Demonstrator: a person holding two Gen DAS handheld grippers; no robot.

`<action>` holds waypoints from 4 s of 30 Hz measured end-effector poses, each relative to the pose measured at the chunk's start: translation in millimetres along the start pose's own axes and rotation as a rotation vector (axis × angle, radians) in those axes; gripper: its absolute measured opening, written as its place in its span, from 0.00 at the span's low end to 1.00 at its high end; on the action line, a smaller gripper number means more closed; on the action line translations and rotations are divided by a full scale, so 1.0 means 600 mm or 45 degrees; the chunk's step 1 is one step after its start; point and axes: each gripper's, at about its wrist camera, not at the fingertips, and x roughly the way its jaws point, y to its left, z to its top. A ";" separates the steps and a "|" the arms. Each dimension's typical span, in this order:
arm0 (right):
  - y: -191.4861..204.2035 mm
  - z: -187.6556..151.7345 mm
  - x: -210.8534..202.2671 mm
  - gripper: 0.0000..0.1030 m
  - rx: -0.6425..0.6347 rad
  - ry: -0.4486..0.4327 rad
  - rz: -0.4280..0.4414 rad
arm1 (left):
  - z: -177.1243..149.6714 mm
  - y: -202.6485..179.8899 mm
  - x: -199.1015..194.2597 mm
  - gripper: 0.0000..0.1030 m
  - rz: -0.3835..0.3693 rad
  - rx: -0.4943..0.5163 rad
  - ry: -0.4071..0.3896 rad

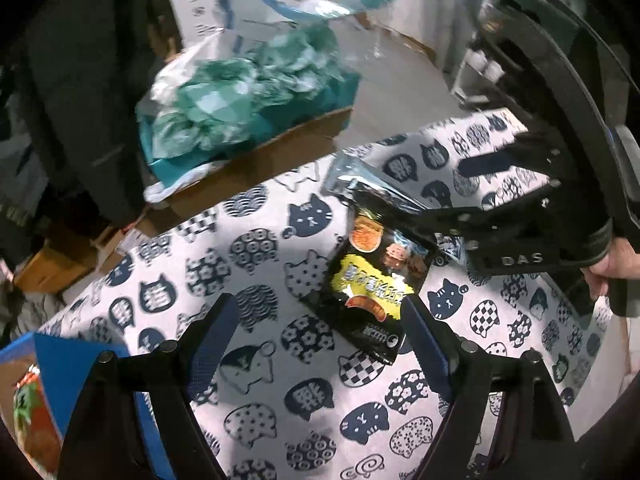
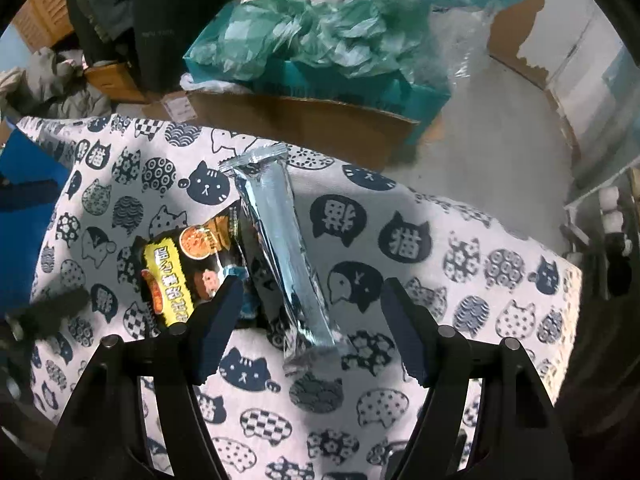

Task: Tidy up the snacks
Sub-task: 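Grasp the black snack bag with the left gripper while the right grasps the silver foil bar, then lift and carry the black bag and silver bar over the box with both grippers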

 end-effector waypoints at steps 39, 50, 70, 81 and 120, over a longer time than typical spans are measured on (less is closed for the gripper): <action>-0.056 -0.122 -0.018 0.24 0.211 0.050 -0.030 | -0.008 -0.074 0.128 0.85 -0.125 -0.034 0.187; -0.048 -0.130 -0.019 0.24 0.234 0.050 -0.018 | -0.025 -0.060 0.100 0.54 -0.076 -0.064 0.137; 0.027 -0.127 -0.133 0.24 0.174 -0.095 -0.007 | -0.065 -0.017 -0.078 0.54 -0.009 -0.157 -0.022; 0.106 -0.124 -0.193 0.24 0.099 -0.193 0.037 | -0.121 0.023 -0.159 0.54 0.073 -0.229 -0.062; 0.342 -0.075 -0.258 0.24 -0.173 -0.260 0.239 | -0.250 0.132 -0.343 0.54 0.154 -0.474 -0.254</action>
